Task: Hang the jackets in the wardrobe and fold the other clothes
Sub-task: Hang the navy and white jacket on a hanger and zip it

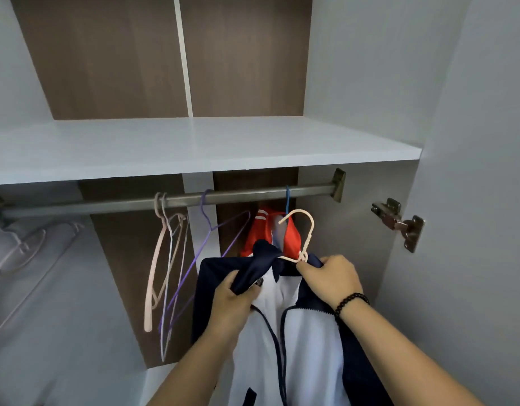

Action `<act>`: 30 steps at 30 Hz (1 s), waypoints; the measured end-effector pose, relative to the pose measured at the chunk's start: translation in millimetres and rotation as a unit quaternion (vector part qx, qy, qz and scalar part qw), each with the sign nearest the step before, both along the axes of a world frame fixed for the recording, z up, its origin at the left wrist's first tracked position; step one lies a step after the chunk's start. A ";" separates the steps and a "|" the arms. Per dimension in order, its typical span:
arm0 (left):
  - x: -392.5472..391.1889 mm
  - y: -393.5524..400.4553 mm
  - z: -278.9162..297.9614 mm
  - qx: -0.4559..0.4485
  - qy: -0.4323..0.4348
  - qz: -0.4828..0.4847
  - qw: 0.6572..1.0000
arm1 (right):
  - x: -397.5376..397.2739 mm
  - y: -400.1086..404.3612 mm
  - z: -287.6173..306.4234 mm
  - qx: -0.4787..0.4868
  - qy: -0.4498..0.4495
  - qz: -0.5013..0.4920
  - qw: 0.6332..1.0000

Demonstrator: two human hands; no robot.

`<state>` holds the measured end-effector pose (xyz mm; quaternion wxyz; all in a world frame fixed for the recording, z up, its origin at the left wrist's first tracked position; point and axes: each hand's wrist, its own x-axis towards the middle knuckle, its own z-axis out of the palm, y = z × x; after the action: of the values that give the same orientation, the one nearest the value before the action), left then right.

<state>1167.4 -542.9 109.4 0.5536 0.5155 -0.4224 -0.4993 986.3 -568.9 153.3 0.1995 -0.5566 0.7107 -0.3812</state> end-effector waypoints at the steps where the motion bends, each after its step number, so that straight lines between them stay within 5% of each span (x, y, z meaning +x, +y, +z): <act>1: 6.4 -13.0 1.9 -0.004 0.004 0.006 1.000 | 5.0 -9.6 3.6 -0.002 0.000 -0.001 1.000; 9: 32.2 -88.8 14.7 -0.042 0.062 0.015 0.997 | 43.5 -72.4 36.0 -0.009 -0.054 -0.009 0.998; 18: 67.1 -142.5 13.3 0.010 -0.004 -0.029 1.000 | 89.5 -121.7 51.4 0.030 -0.113 -0.014 0.993; 30: 97.3 -146.1 -17.7 0.066 -0.085 -0.038 0.993 | 127.1 -126.1 1.7 0.000 0.019 -0.046 0.999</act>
<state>1264.7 -689.0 91.6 0.4610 0.5755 -0.4533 -0.5007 1113.4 -695.0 155.0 0.1683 -0.5307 0.7392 -0.3789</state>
